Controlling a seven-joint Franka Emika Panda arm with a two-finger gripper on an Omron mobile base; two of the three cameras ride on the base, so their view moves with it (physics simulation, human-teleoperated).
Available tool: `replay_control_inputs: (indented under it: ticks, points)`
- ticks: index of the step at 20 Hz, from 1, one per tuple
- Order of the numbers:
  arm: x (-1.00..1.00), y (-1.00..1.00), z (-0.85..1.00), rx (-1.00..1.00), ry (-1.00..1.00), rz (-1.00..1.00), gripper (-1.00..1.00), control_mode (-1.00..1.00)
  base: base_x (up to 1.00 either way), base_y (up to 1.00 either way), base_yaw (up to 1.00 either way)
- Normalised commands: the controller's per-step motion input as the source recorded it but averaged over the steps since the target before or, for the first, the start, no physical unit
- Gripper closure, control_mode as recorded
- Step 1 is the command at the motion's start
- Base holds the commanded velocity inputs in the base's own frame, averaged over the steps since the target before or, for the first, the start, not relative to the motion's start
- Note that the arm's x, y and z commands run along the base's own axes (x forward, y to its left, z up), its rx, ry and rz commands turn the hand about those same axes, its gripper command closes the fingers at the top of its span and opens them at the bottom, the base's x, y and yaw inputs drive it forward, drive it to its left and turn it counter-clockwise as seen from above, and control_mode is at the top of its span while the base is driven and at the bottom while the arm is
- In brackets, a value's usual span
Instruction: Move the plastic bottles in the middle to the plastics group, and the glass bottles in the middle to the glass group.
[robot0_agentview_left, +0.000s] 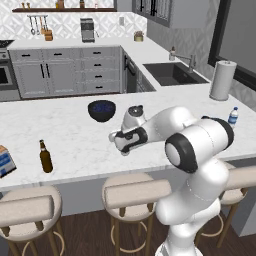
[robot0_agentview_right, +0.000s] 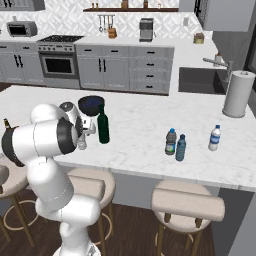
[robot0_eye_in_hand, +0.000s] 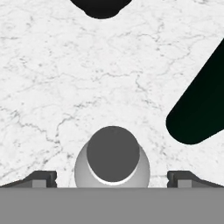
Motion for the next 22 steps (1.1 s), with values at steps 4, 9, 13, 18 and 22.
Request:
replay_control_inputs:
  ticks: [4, 9, 13, 18, 22]
  points:
    - [-0.01, 0.00, 0.00, 0.00, -0.01, 0.00, -1.00, -1.00, 0.00, 0.00, 0.00]
    - [-0.08, 0.00, 0.00, 0.00, 0.00, 0.00, 1.00, -1.00, 0.00, 0.00, 0.00]
    - [-0.12, 0.00, 0.00, 0.00, 0.00, 0.00, 1.00, -1.00, 0.00, 0.00, 0.00]
    - [-0.37, -0.19, 0.17, 0.00, 0.02, -0.04, 1.00, -1.00, 0.00, 0.00, 0.00]
    - [-0.60, -0.39, 0.42, 0.00, 0.02, -0.10, 1.00, -1.00, 0.00, 0.00, 0.00]
